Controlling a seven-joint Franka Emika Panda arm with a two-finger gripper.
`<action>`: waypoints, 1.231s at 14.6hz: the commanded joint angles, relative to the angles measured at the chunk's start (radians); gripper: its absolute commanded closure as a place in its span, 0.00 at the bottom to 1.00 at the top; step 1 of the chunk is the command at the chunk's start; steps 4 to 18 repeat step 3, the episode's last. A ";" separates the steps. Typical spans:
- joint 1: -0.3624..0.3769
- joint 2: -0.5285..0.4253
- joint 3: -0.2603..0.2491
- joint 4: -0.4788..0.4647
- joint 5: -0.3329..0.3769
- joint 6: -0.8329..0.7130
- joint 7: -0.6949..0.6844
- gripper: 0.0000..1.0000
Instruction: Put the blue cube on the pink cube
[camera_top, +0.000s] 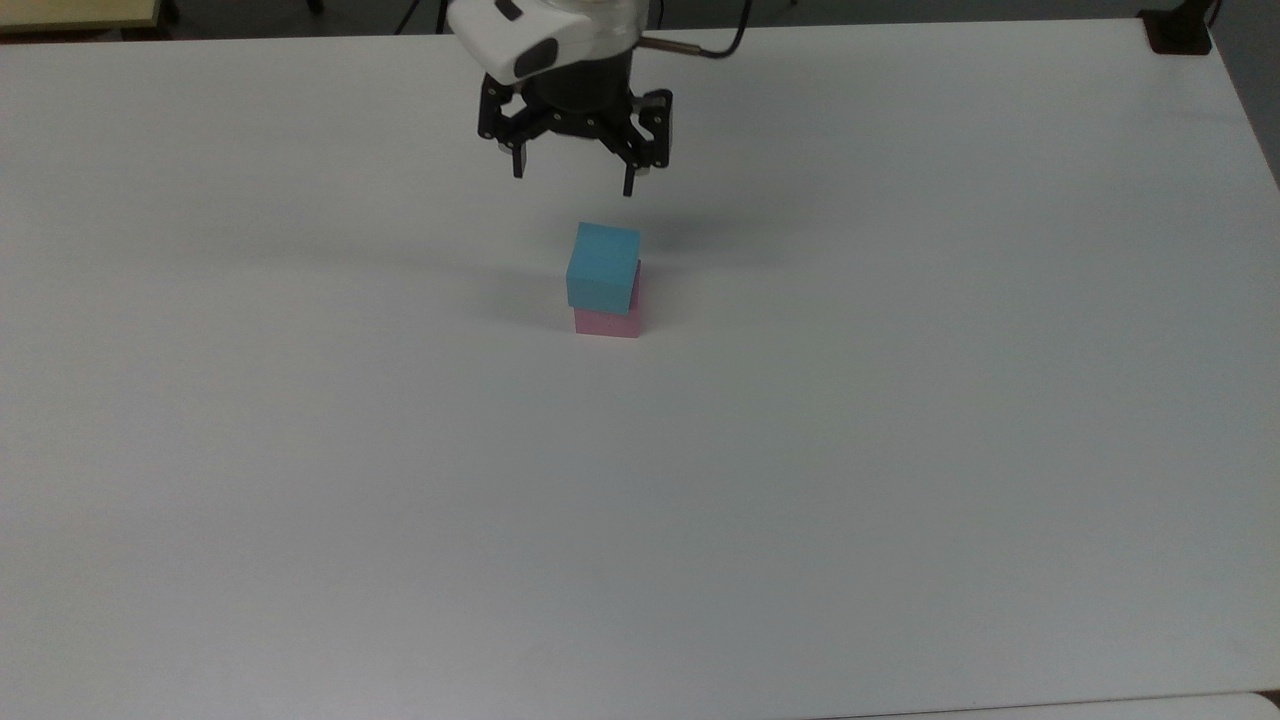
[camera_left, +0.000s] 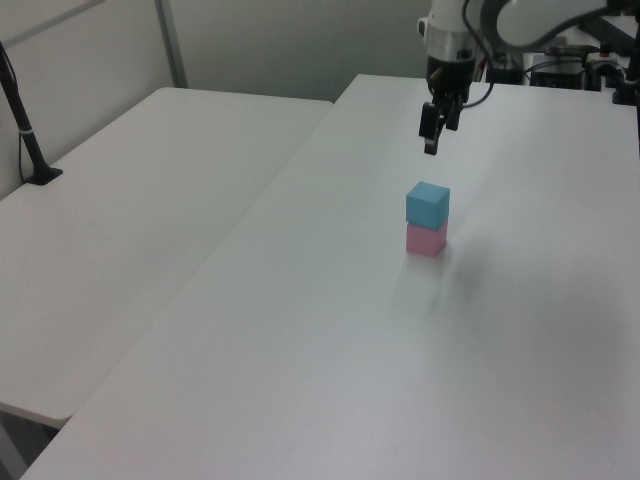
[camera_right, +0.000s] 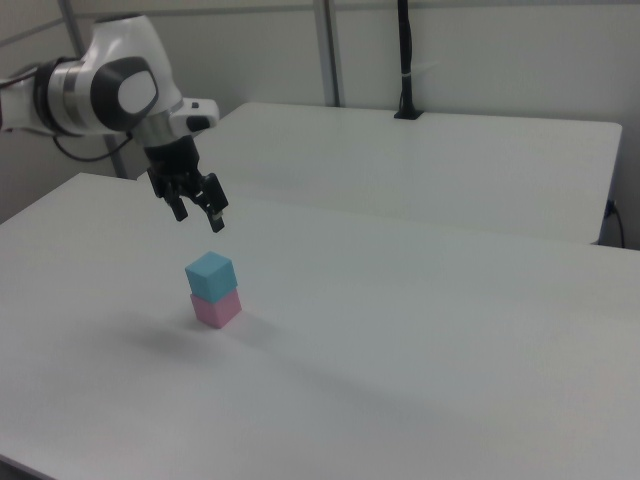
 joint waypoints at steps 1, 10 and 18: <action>-0.038 -0.004 -0.007 0.095 0.056 -0.164 -0.125 0.00; -0.038 -0.005 -0.012 0.105 0.056 -0.180 -0.128 0.00; -0.038 -0.005 -0.012 0.105 0.056 -0.180 -0.128 0.00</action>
